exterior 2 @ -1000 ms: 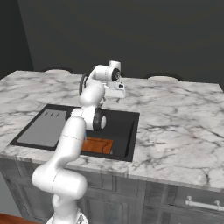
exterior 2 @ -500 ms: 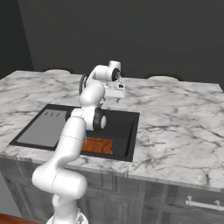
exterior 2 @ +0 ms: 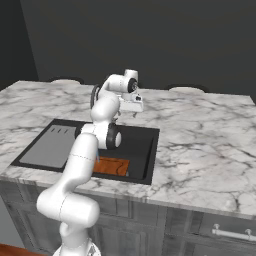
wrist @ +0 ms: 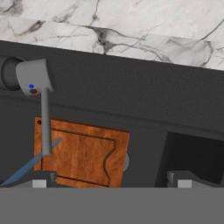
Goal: Turn on the sink faucet with hot water and rinse the cutting board for ten seconds, then turn off the faucet. Push the cutting board to reach the water if necessary.
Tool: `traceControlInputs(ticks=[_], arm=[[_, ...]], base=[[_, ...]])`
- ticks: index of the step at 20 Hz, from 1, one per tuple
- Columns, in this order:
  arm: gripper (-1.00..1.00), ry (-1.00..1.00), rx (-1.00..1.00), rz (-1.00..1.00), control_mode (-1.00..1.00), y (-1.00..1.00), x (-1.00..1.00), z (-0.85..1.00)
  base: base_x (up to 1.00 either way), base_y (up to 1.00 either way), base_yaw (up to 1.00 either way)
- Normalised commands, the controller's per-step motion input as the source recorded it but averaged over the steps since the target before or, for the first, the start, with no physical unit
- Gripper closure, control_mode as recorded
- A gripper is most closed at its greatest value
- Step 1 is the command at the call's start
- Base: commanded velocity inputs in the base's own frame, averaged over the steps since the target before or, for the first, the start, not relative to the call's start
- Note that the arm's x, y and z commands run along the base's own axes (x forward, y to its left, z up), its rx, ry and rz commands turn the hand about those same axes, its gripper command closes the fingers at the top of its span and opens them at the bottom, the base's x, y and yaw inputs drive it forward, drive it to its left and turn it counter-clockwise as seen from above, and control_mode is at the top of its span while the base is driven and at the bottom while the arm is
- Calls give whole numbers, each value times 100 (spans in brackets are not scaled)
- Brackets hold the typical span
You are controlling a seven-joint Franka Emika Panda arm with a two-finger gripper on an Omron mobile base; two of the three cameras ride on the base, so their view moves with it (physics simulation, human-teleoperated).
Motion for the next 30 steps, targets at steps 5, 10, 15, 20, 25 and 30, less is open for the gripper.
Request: traceControlInputs(ticks=[5, 10, 15, 20, 25, 30], arm=[[-100, 0, 0, 0, -100, 0, 0, 0], [-100, 0, 0, 0, -100, 0, 0, 0], [-100, -1, 0, 0, -100, 0, 0, -10], [-100, 0, 0, 0, -100, 0, 0, -15], [-100, 0, 0, 0, -100, 0, 0, -16], [-100, 0, 0, 0, -100, 0, 2, -15]], base=[[0, 0, 0], [0, 0, 0], [0, 0, 0], [0, 0, 0], [0, 0, 0], [0, 0, 0]])
